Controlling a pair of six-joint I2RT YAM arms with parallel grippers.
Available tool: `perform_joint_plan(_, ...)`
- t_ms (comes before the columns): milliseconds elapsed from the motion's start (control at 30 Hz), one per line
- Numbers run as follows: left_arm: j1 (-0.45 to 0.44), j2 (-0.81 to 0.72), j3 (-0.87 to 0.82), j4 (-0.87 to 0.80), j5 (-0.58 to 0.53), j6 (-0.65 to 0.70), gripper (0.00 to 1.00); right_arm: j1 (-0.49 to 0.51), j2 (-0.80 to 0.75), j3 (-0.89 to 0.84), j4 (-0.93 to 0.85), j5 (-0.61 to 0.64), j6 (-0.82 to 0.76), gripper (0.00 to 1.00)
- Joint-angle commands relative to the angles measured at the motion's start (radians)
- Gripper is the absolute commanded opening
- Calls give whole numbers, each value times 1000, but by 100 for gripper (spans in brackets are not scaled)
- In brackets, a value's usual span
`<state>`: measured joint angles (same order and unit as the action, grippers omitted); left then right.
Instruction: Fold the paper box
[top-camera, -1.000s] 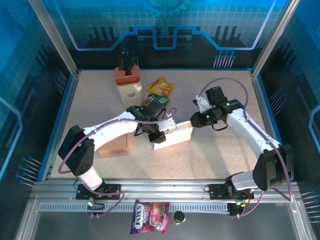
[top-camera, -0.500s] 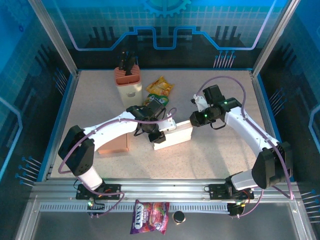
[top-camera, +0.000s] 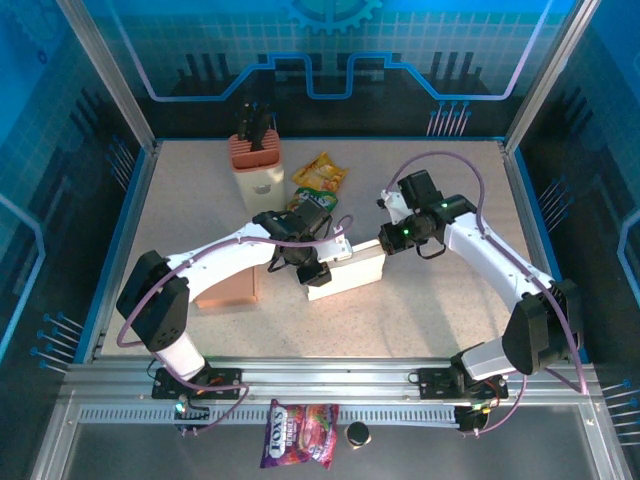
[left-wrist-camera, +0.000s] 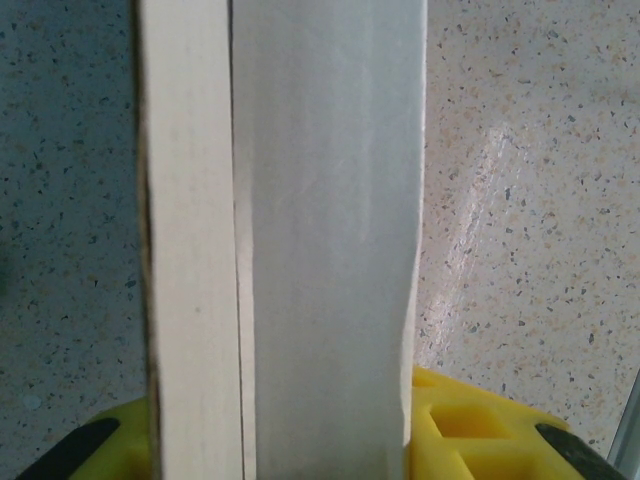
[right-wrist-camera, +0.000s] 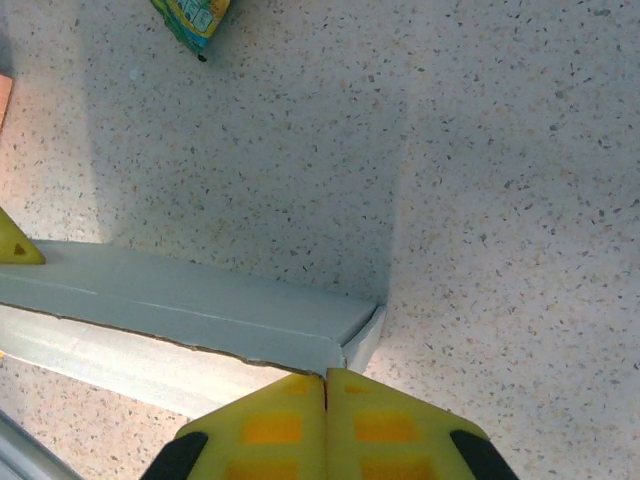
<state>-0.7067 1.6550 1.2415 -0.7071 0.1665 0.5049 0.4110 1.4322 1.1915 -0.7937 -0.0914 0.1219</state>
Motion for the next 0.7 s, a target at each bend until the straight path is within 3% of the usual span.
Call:
perform_joint_plan(0, 7, 14, 23, -24, 21, -2, 33, 39, -38, -13, -8, 74, 43, 0)
perform_joint_plan(667, 26, 14, 40, -14, -7, -17, 34, 84, -133, -145, 94, 125, 230, 0)
